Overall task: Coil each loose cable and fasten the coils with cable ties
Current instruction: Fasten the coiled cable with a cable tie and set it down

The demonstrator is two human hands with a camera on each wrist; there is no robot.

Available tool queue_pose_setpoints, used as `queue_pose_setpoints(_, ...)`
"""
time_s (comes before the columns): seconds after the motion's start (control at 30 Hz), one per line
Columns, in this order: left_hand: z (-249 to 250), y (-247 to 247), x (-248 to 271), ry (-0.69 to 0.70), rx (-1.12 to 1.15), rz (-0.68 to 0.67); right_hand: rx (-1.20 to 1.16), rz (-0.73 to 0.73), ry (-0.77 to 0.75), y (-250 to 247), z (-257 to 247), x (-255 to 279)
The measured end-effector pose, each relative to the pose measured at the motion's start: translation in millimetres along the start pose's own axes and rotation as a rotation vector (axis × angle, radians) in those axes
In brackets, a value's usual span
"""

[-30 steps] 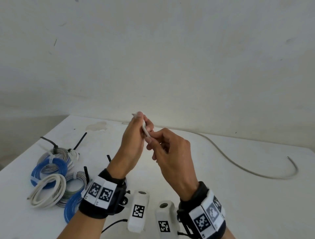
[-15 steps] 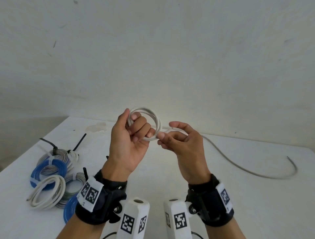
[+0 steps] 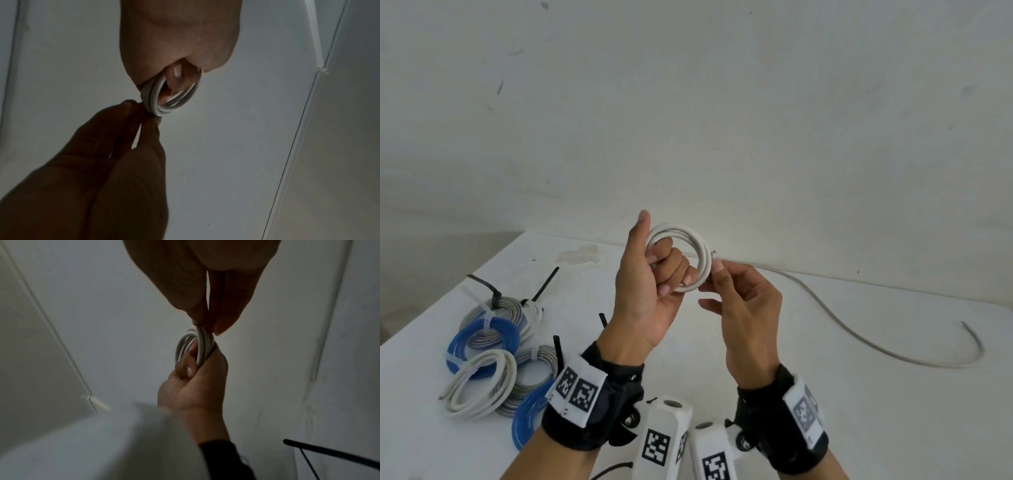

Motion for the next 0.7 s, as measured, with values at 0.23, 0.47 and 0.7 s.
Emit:
queue_pose_setpoints(0.23, 8.0, 1.7, 2.5, 0.014, -0.038, 0.001, 0.072, -0.122, -0.086, 5.2, -11.4, 4.0)
queue_pose_setpoints(0.47, -0.5, 6.1, 4.5, 0.006, -0.142, -0.013, -0.043, -0.114, -0.058, -4.4, -6.3, -4.4)
queue_pose_setpoints(0.7, -0.7, -1.1, 0.3, 0.246, -0.857, 0.025, -0.029, -0.018, -0.125, -12.0, -5.4, -12.0)
Point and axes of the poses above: each hand's wrist, its own x-axis away from the middle knuckle, its own y-axis out of the palm, z = x × y, the point moved 2 cm from there along -x, towards the middle knuckle, and after that the axes turned 3 degrees about -z, right-handed, at the moved point
